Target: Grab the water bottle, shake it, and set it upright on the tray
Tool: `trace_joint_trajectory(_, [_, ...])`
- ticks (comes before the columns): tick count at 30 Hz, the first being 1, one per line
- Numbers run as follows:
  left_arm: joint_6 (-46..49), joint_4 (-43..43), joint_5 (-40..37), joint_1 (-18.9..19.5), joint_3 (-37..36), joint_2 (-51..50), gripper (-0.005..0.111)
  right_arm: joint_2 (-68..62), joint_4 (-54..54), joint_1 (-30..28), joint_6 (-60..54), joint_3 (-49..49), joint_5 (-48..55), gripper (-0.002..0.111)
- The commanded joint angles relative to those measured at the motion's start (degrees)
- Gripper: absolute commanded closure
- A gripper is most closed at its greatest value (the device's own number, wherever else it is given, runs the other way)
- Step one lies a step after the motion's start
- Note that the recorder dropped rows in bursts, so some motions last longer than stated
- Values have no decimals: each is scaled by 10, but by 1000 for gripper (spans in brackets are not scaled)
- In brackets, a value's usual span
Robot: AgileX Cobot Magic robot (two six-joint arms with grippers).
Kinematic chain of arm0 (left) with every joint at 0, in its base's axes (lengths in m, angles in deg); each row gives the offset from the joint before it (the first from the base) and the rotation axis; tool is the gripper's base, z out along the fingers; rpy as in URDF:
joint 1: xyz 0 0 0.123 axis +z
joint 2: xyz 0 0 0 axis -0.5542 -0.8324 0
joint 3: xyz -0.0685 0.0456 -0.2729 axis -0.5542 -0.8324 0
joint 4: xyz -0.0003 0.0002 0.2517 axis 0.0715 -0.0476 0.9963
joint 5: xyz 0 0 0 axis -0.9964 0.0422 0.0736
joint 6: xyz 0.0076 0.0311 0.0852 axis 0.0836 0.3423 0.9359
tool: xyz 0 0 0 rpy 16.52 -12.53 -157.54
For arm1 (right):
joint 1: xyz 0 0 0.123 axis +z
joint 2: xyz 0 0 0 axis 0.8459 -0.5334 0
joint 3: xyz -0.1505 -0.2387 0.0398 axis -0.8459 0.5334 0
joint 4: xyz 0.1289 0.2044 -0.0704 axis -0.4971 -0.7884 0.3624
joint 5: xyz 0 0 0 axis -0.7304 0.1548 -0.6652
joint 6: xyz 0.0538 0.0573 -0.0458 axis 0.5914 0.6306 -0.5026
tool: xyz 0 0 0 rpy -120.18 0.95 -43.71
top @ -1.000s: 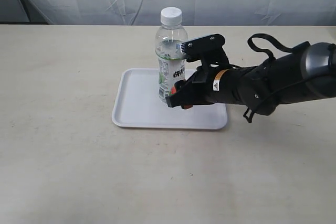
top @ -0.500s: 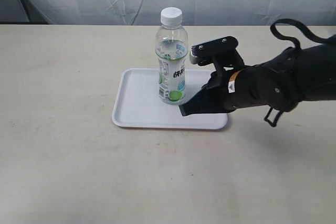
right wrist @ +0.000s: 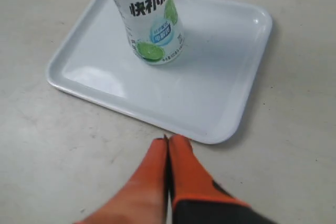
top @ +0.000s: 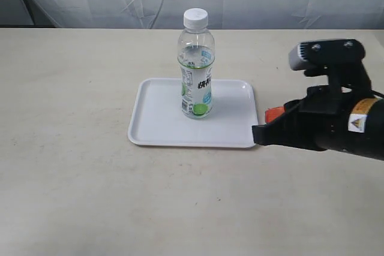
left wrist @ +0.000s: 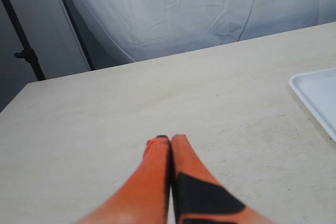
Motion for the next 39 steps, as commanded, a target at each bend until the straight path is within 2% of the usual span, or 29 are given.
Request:
trace_joint_trajectory(1, [-2, 1, 8, 0, -2, 3, 106, 105, -46, 1, 1, 13, 53, 108])
trace_joint_trajectory(5, [-2, 1, 8, 0, -2, 3, 106, 171, -102, 1, 1, 13, 108, 108])
trace_joint_trajectory(15, [-2, 0, 8, 0, -2, 3, 106, 246, -73, 0, -10, 13, 110, 108])
trace_joint_trajectory(19, [-2, 0, 8, 0, -2, 3, 106, 319, -68, -25, -9, 14, 136, 108])
trace_joint_trajectory(21, [-2, 0, 8, 0, -2, 3, 106, 396, -72, -60, -9, 37, 143, 108])
trace_joint_trajectory(28, [-2, 0, 8, 0, -2, 3, 106, 634, -87, -239, -9, 201, 115, 108])
trace_joint_trajectory(33, [-2, 0, 8, 0, -2, 3, 106, 659, -141, -326, -7, 234, 133, 108])
trace_joint_trajectory(39, [-2, 0, 8, 0, -2, 3, 106, 659, -143, -385, -11, 252, 126, 108])
